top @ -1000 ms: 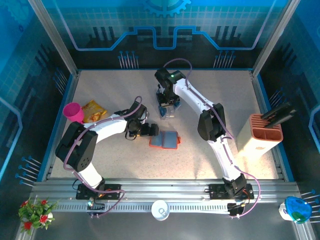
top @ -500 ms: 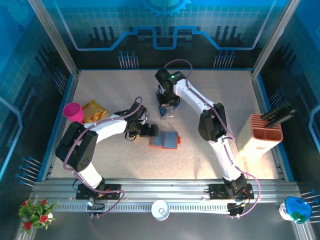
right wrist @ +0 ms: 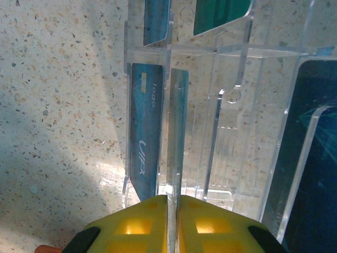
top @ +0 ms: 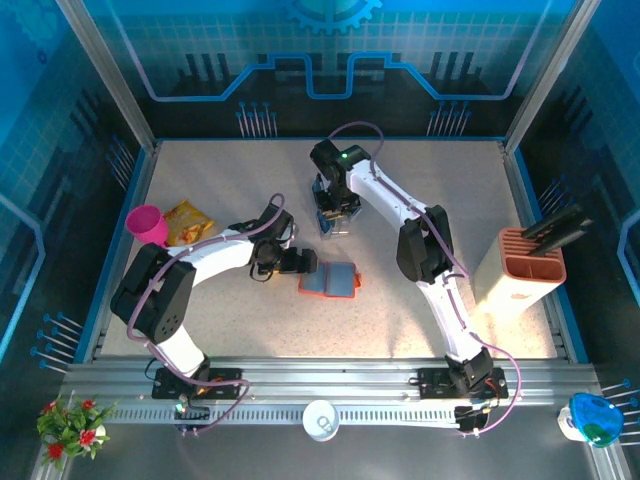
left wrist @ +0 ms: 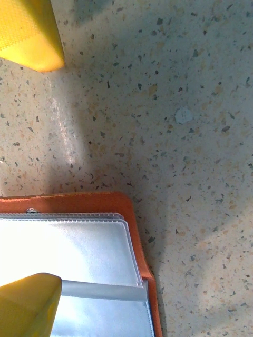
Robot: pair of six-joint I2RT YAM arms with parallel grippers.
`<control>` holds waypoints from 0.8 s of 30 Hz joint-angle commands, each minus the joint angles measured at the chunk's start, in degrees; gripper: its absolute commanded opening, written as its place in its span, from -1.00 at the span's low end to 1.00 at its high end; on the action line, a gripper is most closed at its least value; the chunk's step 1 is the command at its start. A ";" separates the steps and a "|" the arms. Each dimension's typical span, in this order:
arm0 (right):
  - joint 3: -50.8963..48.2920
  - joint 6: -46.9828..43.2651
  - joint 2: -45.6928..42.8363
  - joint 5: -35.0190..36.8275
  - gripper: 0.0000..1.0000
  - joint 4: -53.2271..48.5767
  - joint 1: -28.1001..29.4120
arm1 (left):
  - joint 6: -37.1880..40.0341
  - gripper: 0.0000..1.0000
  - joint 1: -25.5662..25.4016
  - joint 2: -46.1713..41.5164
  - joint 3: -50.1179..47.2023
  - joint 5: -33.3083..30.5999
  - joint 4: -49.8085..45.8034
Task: Put the credit cards into the card holder
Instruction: Pick up the credit card from the storage box.
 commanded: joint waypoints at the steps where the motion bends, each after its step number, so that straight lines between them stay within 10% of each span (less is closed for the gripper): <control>1: 0.31 0.63 -0.40 -0.34 -0.66 -0.43 -0.65 | 0.41 0.99 -0.19 -0.85 -0.23 0.52 0.24; 24: 2.22 0.71 -3.36 -3.56 -1.00 -0.39 -1.10 | 0.42 0.99 -0.21 -1.52 0.69 0.70 -0.68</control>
